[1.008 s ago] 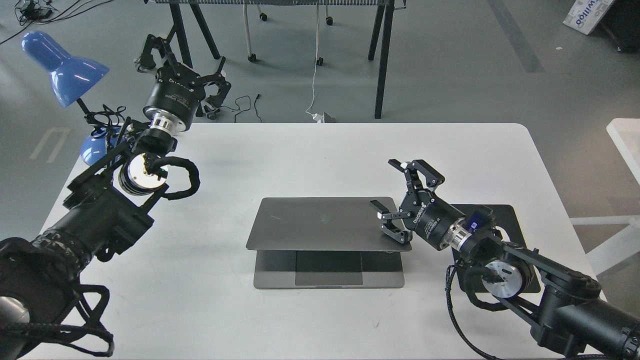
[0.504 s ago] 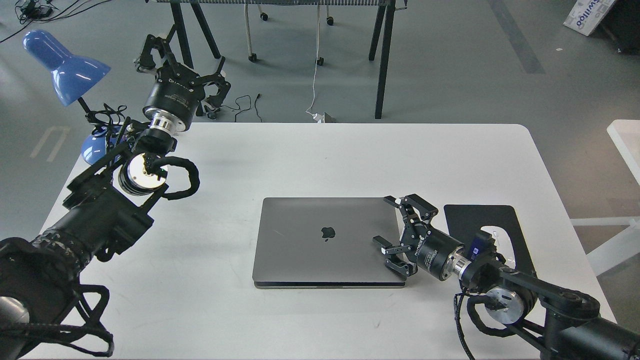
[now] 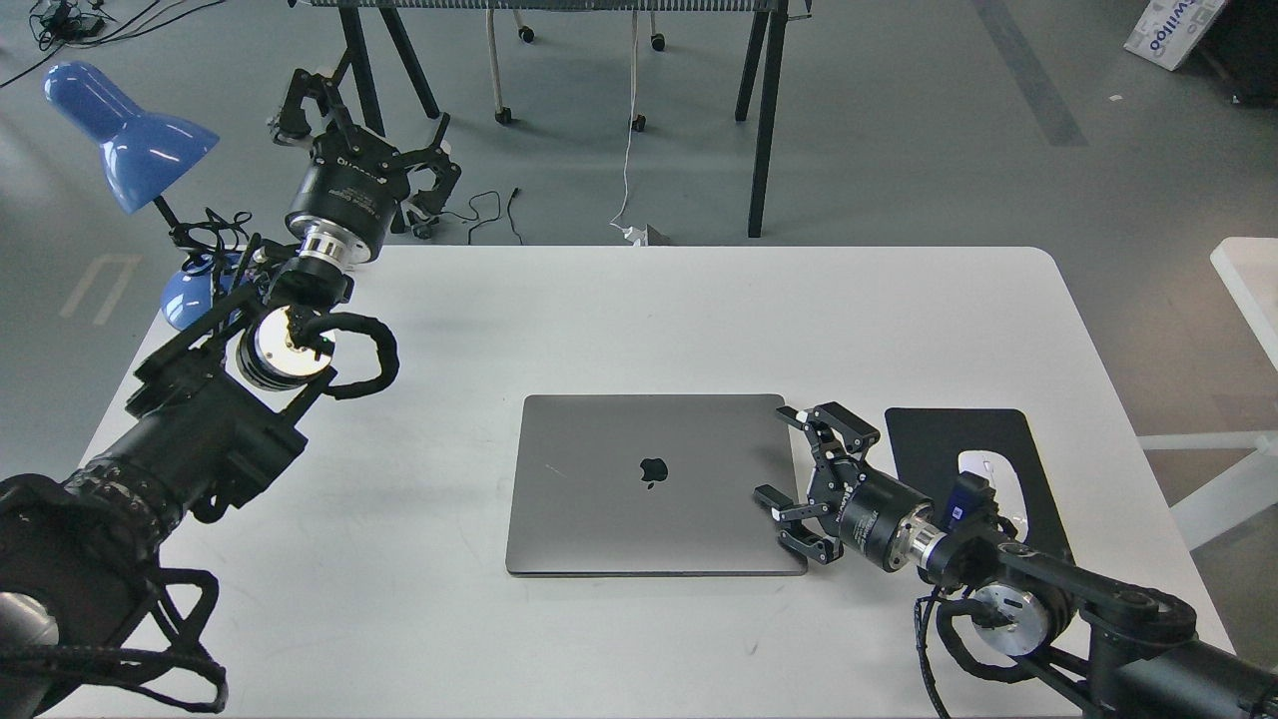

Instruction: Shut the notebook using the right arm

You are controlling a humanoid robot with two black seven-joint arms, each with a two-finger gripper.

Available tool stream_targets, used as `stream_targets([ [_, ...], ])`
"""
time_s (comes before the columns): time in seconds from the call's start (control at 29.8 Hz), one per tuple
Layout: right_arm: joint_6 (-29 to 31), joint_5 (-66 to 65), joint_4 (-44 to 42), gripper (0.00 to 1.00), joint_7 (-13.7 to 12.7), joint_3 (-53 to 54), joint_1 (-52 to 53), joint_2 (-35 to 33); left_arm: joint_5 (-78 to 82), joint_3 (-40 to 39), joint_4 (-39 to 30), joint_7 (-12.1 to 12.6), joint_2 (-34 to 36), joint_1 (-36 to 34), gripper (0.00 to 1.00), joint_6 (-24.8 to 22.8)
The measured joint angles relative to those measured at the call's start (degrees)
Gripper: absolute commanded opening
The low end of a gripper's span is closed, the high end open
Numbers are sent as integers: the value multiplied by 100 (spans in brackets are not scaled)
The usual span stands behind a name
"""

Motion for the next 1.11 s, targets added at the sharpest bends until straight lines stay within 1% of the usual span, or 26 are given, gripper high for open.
stream_targets([
  [0.07,36,8,69,100,22,135,20,-5,0,0,0,0,0,0,100,0],
  [0.13,141,14,147,100,63,486,28,-33,1,0,0,0,0,0,100,0],
  [0.27,651,20,212,100,171,1509,25,-38,0,0,0,0,0,0,100,0],
  [0.37,758,67,191,100,128,2368,44,18,-2,0,0,0,-1,0,100,0],
  [0.44,760,83,174,100,12,2853,120,37,-2,0,0,0,-1,0,100,0],
  [0.54,760,111,157,100,-379,3419,360,44,-2,0,0,0,-2,0,100,0],
  [0.61,736,239,109,100,-556,3713,481,47,-2,0,0,0,-2,0,100,0],
  [0.71,681,576,-147,100,-648,3988,681,88,-2,0,0,0,-2,0,100,0],
  [0.84,606,925,-856,100,-650,4100,1122,248,-2,0,0,0,-2,0,100,0],
  [0.97,588,993,-1561,100,-635,4113,1585,295,-2,0,0,0,-1,0,100,0],
  [1.11,586,1002,-1918,100,-633,4113,1793,299,-1,0,0,0,-2,0,100,0],
])
